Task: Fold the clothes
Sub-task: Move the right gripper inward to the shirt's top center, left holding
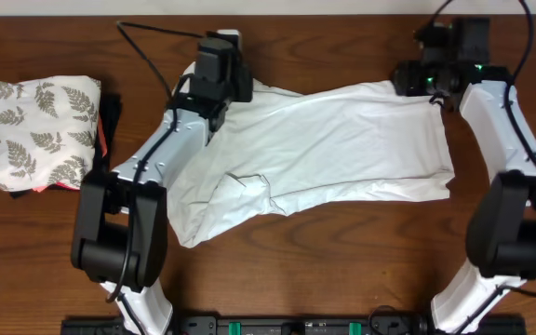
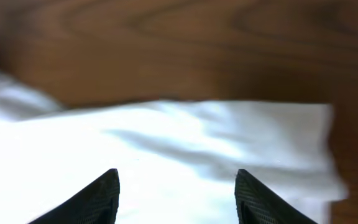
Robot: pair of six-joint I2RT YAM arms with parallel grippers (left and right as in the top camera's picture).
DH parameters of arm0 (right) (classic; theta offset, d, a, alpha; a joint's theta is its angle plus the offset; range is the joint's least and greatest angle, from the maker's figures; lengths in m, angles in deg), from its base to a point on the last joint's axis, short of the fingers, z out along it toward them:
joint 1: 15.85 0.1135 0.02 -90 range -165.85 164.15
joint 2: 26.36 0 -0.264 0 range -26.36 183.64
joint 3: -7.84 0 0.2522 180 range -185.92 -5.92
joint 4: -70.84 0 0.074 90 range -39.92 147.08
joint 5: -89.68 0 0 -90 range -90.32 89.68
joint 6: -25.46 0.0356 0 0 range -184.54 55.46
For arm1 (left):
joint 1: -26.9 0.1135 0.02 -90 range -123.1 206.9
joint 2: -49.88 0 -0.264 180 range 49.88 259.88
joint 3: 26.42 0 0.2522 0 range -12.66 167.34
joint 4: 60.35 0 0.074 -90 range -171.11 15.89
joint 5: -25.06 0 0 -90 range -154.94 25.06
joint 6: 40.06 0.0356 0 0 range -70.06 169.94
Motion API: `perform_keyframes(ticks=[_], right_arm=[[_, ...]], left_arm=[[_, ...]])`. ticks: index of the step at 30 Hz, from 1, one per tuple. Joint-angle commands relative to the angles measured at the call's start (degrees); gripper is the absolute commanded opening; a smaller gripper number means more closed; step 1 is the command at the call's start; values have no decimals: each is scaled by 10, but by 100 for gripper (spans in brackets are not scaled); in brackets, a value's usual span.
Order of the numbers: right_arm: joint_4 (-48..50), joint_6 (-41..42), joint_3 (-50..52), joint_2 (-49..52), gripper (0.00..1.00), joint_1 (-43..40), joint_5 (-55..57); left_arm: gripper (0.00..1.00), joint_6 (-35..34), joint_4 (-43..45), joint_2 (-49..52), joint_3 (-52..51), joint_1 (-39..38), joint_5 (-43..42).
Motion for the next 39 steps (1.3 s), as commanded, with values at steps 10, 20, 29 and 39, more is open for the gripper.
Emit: perform_keyframes(ticks=[10,20,29,39], right_arm=[[-26,-21,5,88,59,147,-4],[-18,-6,5,155,58,163,18],[-22,-6,5,167,58,163,20],[-47,20,5,167,54,164,20]], left_arm=[[6,23,47,92,3,19,-55],[6,30,118,146,3,7,-65],[6,26,120,192,3,2,-70],[6,31,215,199,3,18,-10]])
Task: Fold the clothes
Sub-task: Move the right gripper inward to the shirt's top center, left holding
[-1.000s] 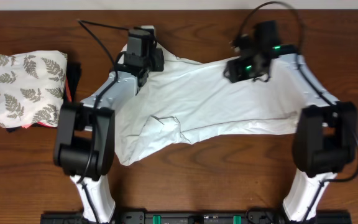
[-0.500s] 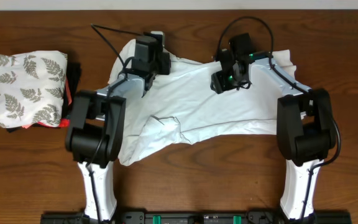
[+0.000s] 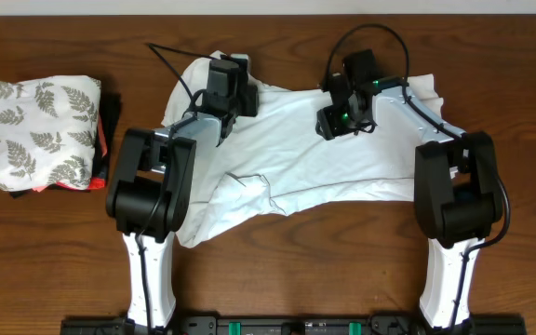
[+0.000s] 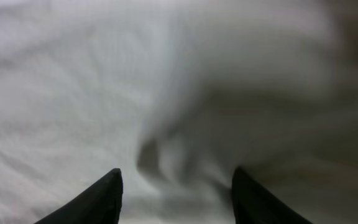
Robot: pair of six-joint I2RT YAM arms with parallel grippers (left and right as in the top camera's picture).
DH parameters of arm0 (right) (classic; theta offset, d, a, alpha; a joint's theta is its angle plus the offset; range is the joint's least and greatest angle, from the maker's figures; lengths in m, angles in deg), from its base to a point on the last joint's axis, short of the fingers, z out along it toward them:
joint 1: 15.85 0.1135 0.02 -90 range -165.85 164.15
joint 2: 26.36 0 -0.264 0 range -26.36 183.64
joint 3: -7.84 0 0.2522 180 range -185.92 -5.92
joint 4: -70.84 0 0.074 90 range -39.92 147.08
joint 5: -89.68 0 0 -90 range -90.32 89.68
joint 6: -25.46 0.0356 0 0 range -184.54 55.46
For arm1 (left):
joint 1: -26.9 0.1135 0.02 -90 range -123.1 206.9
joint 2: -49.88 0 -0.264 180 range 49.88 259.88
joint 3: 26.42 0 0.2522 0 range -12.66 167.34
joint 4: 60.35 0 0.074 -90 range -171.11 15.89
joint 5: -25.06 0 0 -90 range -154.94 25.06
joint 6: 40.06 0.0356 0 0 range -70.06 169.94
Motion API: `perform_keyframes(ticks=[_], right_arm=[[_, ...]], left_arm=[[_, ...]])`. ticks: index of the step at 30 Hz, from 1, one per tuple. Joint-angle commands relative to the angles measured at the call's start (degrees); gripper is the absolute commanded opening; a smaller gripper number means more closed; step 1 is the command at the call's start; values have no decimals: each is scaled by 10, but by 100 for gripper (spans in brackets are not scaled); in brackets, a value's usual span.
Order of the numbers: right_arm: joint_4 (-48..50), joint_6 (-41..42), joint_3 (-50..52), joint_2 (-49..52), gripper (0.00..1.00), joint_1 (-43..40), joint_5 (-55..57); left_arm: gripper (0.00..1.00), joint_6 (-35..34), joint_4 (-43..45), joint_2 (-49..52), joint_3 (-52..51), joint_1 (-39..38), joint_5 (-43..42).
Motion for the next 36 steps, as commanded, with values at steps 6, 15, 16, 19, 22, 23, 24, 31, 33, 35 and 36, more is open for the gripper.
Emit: perform_keyframes(ticks=[6,15,16,19,22,23,24,31,33,35,36], right_arm=[[-70,32,6,24,52,8,4],[-70,33,6,24,52,6,5],[-69,33,6,24,52,6,5],[-69,34,6,24,52,7,5],[-69,33,6,24,52,6,5],[-69,33,6,24,52,6,5],[-69,33,6,24,52,6,5],[-69,33,6,24,52,7,5],[-69,33,6,24,52,7,5],[-70,33,6,24,52,7,5],[-70,33,6,24,52,7,5]], left_arm=[[6,13,142,58,5,18,41],[6,-2,107,47,12,19,11],[6,-2,94,31,14,20,12],[6,17,49,-19,31,24,12],[6,19,-29,-81,53,28,12],[6,14,-71,-103,60,28,7],[6,3,-130,-129,69,26,1],[6,-8,-411,-207,82,-4,-23],[6,0,-431,-195,80,-11,-48],[6,4,-427,-176,80,-12,-61],[6,5,-419,-164,81,-12,-66]])
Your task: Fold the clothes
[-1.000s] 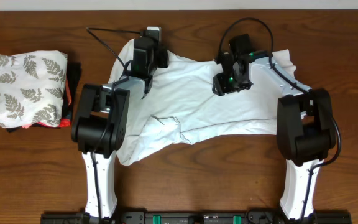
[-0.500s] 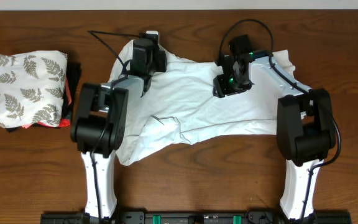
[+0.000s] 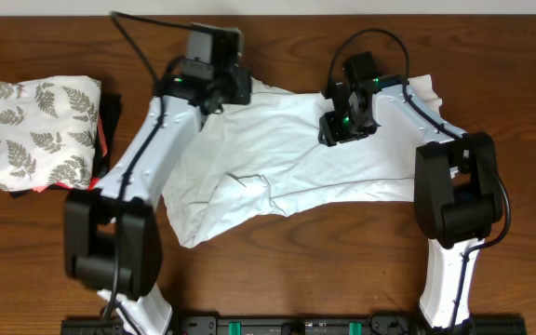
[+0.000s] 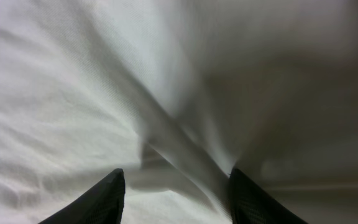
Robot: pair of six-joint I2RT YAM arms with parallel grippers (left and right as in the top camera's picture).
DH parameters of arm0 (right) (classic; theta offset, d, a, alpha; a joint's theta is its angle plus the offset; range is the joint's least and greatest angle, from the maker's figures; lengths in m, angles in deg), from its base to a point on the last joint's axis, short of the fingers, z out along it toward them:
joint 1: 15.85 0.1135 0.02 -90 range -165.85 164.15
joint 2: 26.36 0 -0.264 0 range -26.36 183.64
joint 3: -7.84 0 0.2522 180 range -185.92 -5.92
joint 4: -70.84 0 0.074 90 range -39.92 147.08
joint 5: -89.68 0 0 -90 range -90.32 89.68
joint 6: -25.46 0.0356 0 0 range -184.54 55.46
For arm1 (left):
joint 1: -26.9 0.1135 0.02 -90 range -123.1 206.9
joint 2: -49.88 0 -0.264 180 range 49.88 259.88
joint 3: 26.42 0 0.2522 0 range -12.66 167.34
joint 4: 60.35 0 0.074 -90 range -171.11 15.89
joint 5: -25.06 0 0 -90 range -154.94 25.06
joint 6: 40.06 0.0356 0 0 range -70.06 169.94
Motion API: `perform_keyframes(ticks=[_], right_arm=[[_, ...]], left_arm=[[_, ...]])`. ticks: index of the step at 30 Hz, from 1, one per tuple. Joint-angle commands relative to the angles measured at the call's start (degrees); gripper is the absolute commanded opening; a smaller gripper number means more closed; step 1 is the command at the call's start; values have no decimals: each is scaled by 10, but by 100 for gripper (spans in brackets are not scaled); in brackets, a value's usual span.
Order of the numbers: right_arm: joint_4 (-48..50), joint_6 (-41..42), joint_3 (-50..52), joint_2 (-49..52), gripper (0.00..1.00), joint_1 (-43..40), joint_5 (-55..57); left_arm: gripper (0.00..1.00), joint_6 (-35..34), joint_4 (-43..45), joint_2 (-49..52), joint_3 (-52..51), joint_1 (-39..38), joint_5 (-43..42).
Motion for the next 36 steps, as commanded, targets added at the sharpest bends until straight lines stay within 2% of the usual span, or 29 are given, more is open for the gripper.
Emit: perform_keyframes(ticks=[1,5,10,15,23,27,33,36], right_arm=[[-3,8,16,24,52,5,9],[-4,8,16,24,52,6,9],[-6,8,16,24,52,6,9],[-9,8,16,24,53,6,9],[-9,6,16,24,53,5,9],[-12,6,16,24,52,5,9],[-15,6,16,24,53,5,9],[-17,6,16,24,52,5,9]], left_arm=[[6,9,7,54,-7,3,-37],[6,9,-9,112,20,11,-73],[6,24,-81,195,120,13,-70],[6,24,-117,275,207,16,-63],[6,24,-113,342,218,27,-51],[6,33,-93,361,218,31,-6],[6,32,-1,365,218,33,37],[6,8,31,365,218,33,63]])
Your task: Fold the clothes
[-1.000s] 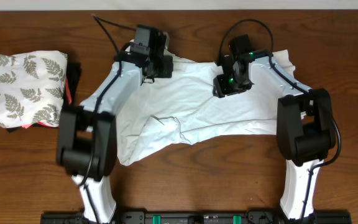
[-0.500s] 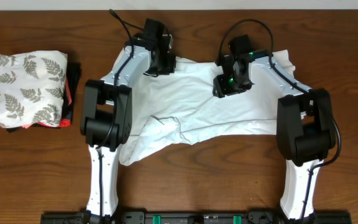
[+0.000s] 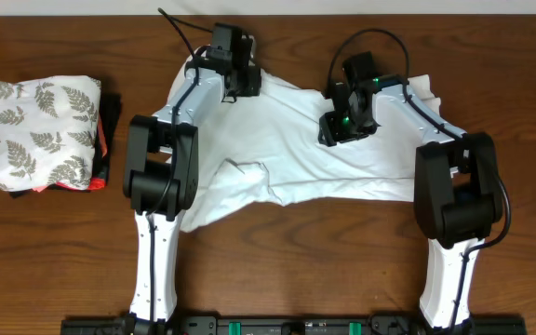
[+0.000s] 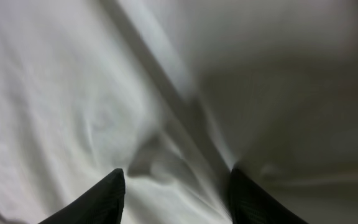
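Note:
A white garment lies spread and creased across the middle of the brown table. My left gripper is at the garment's far left corner; the overhead view does not show how its jaws stand. My right gripper rests on the garment's upper middle. In the right wrist view the right gripper is open, its black fingertips wide apart and pressed into the white cloth, with a small bunch of fabric between them.
A folded stack topped by a fern-print cloth sits at the table's left edge. Bare wooden table lies in front of the garment. Both arms reach in from the near edge.
My left gripper has shifted a little to the right at the garment's far left corner, and its arm now stands straighter. The garment's near left flap has drawn in. The right gripper stays put.
First my right gripper hung open over the garment's far right corner, with the garment stretched wide. Then it was on the upper middle of the cloth, and the garment's right edge sat further left. It has stayed there, open, while the left gripper kept to the far left corner.

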Robot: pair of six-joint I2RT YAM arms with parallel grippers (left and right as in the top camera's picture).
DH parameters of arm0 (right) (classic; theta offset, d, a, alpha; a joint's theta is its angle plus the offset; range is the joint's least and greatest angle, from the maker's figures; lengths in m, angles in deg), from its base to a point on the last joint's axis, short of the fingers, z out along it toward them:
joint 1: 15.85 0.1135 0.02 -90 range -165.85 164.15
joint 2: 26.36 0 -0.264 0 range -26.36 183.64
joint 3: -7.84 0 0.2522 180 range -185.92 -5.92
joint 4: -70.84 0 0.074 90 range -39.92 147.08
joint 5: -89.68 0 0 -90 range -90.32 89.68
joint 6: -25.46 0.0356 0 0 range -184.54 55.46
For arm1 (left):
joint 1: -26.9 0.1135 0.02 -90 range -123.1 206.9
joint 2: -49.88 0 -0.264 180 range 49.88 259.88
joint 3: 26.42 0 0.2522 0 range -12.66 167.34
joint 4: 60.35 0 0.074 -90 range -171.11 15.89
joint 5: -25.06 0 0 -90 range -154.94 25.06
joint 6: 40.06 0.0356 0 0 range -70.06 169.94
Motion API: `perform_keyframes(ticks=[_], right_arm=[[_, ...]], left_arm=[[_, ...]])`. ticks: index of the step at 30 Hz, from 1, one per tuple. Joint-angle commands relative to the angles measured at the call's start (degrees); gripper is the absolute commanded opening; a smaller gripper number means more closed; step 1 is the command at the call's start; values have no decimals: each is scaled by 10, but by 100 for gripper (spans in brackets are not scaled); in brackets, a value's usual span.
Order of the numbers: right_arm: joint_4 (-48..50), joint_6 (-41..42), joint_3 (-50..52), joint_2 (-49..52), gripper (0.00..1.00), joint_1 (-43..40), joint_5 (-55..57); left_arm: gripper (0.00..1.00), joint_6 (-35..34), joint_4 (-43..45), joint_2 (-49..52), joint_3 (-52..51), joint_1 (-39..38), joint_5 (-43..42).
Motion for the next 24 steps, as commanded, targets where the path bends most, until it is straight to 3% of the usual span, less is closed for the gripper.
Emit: perform_keyframes(ticks=[1,7,15,24], right_arm=[[-12,6,16,24,53,5,9],[-2,6,16,24,53,5,25],[39,20,16,24,65,-22,150],[53,21,16,24,67,-67,122]], left_arm=[[6,-24,5,42,-16,9,89],[6,-28,-83,42,-16,9,89],[6,-27,-203,42,-21,10,89],[6,-28,-205,42,-21,10,88]])
